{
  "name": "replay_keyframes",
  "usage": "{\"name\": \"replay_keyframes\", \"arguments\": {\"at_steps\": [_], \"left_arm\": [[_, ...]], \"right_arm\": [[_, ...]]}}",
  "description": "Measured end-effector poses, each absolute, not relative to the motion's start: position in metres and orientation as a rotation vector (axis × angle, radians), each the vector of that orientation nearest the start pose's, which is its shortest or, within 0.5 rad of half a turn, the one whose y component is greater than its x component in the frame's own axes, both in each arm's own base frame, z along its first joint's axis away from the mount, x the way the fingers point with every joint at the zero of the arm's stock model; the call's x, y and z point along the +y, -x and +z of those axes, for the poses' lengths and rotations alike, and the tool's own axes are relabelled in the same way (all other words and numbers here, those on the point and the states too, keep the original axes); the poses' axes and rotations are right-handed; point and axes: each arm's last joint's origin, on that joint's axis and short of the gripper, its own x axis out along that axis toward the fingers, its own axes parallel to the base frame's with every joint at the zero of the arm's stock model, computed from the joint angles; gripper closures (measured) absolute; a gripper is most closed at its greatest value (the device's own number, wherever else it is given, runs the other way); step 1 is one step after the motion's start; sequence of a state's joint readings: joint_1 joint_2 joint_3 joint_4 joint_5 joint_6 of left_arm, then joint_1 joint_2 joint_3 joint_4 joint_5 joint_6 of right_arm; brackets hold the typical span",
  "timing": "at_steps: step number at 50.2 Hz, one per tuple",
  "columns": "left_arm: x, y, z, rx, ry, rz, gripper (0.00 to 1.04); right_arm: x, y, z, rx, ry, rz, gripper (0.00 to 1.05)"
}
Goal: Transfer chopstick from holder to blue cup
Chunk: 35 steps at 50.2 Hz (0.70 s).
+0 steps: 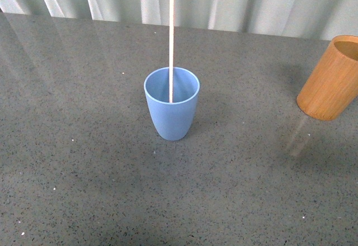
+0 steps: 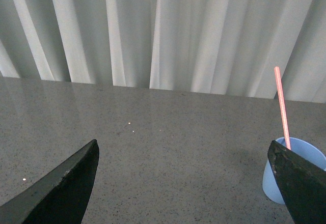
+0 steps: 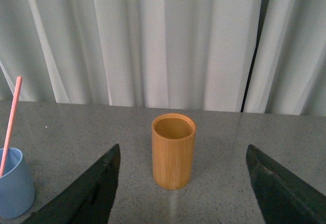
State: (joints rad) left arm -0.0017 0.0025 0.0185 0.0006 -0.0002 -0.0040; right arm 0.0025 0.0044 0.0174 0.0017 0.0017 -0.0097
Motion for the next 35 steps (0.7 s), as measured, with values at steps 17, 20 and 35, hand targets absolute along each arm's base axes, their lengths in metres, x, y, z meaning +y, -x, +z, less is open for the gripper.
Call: {"name": "replay_keyframes", "arguments": {"at_steps": [17, 20, 35], "left_arm": [[-0.0002, -0.0967, 0.1697, -0.017, 0.004, -0.002, 0.07], [-0.0002, -0.0967, 0.1697, -0.017, 0.004, -0.002, 0.07], [-0.0002, -0.0967, 0.1697, -0.017, 0.004, -0.002, 0.07]], "right_arm": [[0.0002, -0.0969, 0.1693, -0.015, 0.004, 0.001, 0.10], [0.0002, -0.0969, 0.1693, -0.015, 0.003, 0.001, 0.10], [0.0002, -0.0969, 0.1693, -0.015, 0.003, 0.001, 0.10]]}}
